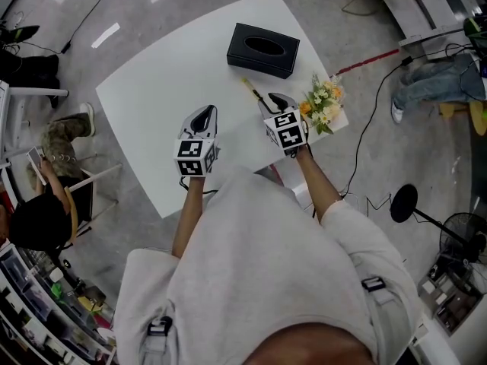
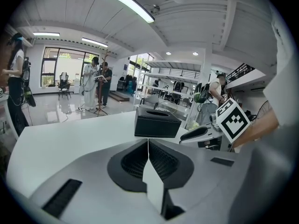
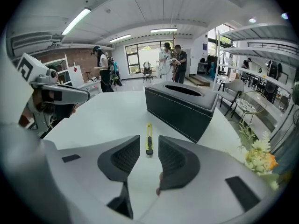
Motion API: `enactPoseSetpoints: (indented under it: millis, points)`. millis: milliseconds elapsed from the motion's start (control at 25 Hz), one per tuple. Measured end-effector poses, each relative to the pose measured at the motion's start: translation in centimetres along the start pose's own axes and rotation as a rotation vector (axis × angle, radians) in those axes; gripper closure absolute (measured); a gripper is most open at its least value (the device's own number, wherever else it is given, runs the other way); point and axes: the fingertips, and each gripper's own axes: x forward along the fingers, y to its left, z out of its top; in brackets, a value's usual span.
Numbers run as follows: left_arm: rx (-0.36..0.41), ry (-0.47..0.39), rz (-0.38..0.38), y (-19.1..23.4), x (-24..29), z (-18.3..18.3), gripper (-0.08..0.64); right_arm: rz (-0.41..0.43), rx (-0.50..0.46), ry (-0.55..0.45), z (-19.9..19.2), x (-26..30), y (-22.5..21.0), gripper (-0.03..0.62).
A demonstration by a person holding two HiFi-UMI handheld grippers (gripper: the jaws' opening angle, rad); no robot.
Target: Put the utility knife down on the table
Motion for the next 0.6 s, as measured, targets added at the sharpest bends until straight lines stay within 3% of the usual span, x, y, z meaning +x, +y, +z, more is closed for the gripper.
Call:
enactPoseSetpoints:
  millis: [320, 600]
  points:
    - [0.014, -0.032, 0.006, 0.0, -0.9, 1.4, 0.537, -0.060, 0.078, -0.085, 0.4, -4.4, -1.1, 0.537]
    - [0.035, -0.075, 0.015, 0.3, -1.2, 3.3, 0.537, -0.088, 0.093, -0.176, 2.6, -6.4, -1.7, 0.560]
